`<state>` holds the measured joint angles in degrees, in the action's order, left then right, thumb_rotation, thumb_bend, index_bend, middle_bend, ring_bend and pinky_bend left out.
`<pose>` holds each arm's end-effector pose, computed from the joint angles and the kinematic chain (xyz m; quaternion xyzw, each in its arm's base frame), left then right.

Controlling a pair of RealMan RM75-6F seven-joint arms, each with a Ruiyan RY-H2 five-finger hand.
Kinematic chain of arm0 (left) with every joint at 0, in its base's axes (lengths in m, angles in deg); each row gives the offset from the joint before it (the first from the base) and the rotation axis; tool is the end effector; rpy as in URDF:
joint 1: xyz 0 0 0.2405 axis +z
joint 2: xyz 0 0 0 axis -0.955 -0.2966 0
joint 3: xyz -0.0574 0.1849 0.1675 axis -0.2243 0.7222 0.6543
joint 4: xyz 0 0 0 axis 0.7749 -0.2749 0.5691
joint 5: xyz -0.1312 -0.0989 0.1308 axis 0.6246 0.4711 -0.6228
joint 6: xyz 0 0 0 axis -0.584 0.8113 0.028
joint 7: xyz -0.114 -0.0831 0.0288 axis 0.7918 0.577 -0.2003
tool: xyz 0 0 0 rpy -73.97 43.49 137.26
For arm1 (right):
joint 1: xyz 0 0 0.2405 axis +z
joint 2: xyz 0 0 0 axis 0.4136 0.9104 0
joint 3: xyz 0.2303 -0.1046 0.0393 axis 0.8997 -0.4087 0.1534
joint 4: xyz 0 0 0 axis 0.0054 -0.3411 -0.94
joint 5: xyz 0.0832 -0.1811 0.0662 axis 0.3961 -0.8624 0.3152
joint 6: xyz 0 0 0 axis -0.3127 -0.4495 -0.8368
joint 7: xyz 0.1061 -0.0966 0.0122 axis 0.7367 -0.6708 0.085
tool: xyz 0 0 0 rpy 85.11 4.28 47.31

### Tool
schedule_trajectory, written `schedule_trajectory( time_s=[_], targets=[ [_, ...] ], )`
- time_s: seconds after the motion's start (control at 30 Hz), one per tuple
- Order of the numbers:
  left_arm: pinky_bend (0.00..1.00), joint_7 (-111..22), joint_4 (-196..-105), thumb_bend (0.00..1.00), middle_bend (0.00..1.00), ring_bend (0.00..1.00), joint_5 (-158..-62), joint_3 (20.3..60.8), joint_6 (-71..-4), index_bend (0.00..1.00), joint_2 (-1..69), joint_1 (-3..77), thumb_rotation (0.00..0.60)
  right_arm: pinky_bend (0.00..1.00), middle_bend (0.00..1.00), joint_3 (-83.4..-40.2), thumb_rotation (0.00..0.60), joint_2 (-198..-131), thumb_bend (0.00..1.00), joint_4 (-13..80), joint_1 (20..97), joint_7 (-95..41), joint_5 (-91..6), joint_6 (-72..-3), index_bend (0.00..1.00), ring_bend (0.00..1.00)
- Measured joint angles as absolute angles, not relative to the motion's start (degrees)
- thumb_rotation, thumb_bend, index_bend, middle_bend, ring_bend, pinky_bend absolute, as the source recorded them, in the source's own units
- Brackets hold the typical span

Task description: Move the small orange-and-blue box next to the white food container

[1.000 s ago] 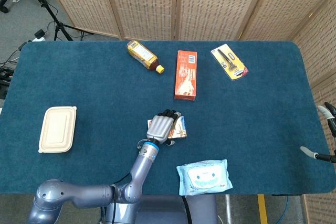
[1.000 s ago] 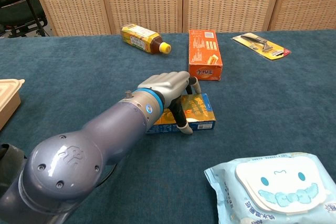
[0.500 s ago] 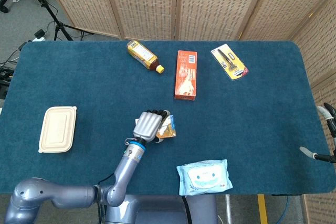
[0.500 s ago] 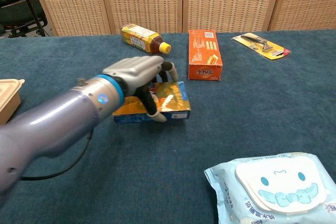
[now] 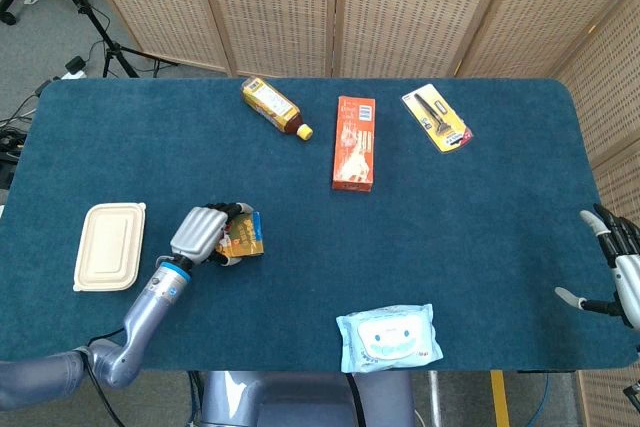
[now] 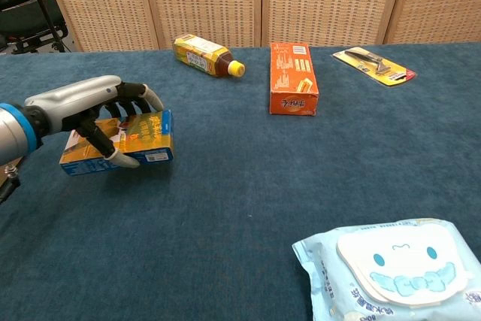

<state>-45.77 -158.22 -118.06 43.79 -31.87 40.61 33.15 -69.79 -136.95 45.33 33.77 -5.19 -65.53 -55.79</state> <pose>-0.1801 0.3290 -0.0197 -0.7019 -0.4469 -0.4074 0.3765 -0.3294 -0.2073 0.2147 0.5768 -0.4283 0.4374 0.5409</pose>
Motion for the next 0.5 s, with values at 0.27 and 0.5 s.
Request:
schedule_trajectory(
  time_s=[0.27, 0.5],
  targets=[
    [0.47, -28.08, -144.08, 0.12, 0.46, 0.34, -129.15, 48.01, -31.03, 0.53, 38.31, 37.05, 0.6, 0.0, 0.0, -69.2, 0.6, -137.21, 0.0, 45.53, 33.77, -6.35, -64.7, -54.49, 0.0, 0.0],
    [0.47, -22.13, -137.86, 0.05, 0.45, 0.34, -133.13, 49.14, -32.81, 0.53, 38.9, 38.32, 0.6, 0.0, 0.0, -68.81, 0.6, -137.25, 0.0, 45.76, 33.66, -6.86, -64.53, -54.17, 0.0, 0.0]
  ],
)
